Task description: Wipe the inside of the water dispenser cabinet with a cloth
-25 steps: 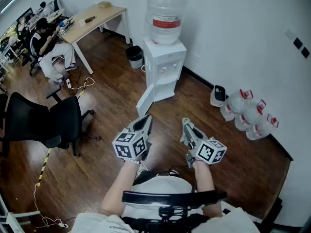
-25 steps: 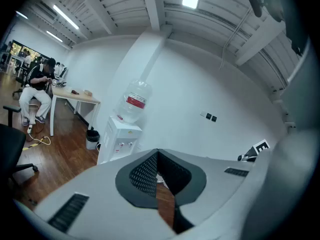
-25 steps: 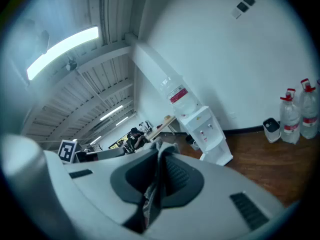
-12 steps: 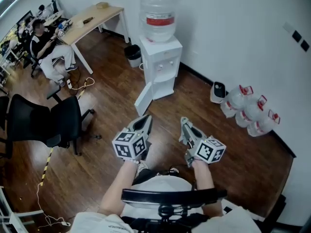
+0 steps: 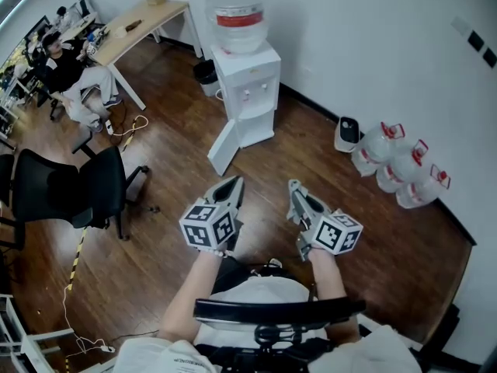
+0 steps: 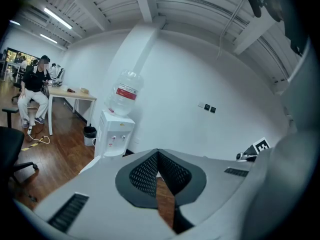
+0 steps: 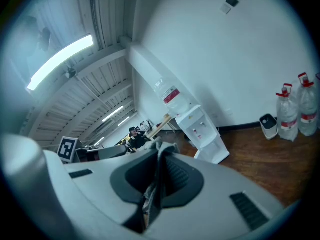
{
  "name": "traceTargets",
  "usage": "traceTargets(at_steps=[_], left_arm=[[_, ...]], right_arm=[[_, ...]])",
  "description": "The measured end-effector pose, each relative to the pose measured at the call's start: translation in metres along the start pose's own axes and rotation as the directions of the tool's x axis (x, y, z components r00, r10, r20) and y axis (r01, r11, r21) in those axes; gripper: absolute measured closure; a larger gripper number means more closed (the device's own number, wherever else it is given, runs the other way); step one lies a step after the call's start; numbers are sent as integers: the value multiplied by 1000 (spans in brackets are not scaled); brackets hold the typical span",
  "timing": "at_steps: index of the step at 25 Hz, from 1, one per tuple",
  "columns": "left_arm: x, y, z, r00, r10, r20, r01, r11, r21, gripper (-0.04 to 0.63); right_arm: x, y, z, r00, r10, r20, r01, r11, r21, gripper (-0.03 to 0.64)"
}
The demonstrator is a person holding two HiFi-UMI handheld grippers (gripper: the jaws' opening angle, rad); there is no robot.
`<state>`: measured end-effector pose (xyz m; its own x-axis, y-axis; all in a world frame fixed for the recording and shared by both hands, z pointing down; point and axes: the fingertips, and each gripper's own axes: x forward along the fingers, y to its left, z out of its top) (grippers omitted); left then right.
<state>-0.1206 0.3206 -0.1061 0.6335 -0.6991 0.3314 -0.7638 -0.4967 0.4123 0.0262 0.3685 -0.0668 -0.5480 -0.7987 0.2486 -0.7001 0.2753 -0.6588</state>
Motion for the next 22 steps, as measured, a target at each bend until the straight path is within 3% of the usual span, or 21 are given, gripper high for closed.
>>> traceTargets(at_steps=[13,22], left_arm=[[44,-14,6,999,38,-19,-38,999,37,598],[115,37,-3,995,46,-83,-46,999,11,598]], right_arm=[[19,-37,41,999,25,-25,-26,999,-37,588],[81,-82,34,995,-22,-95,22,1000,-6,586]])
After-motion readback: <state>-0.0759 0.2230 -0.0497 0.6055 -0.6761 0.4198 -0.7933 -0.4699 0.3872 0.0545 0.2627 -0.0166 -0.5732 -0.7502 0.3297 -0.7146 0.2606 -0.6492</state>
